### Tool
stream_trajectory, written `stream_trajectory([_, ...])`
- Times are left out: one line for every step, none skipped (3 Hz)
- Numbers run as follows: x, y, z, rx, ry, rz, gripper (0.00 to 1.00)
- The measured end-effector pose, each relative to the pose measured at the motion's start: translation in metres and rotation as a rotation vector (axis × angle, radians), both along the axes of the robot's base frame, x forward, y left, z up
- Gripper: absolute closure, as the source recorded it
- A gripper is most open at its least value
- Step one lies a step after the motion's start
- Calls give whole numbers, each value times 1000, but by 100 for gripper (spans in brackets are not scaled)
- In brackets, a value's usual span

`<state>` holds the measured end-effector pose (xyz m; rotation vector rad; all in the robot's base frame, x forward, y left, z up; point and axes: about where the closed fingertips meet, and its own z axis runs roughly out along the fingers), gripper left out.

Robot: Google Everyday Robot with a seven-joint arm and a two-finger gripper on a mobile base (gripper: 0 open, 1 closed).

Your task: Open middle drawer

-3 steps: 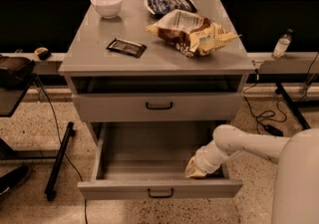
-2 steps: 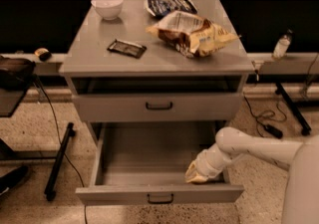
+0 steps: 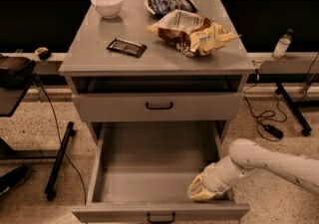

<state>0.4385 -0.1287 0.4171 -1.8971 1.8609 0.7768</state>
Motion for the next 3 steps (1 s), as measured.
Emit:
stream_trajectory([4,-8,23,45,-75,-32,100])
stream_trajectory([33,-23,60,104,-255,-96,100])
stream_trajectory([66,-32,87,138,-343,-115,82])
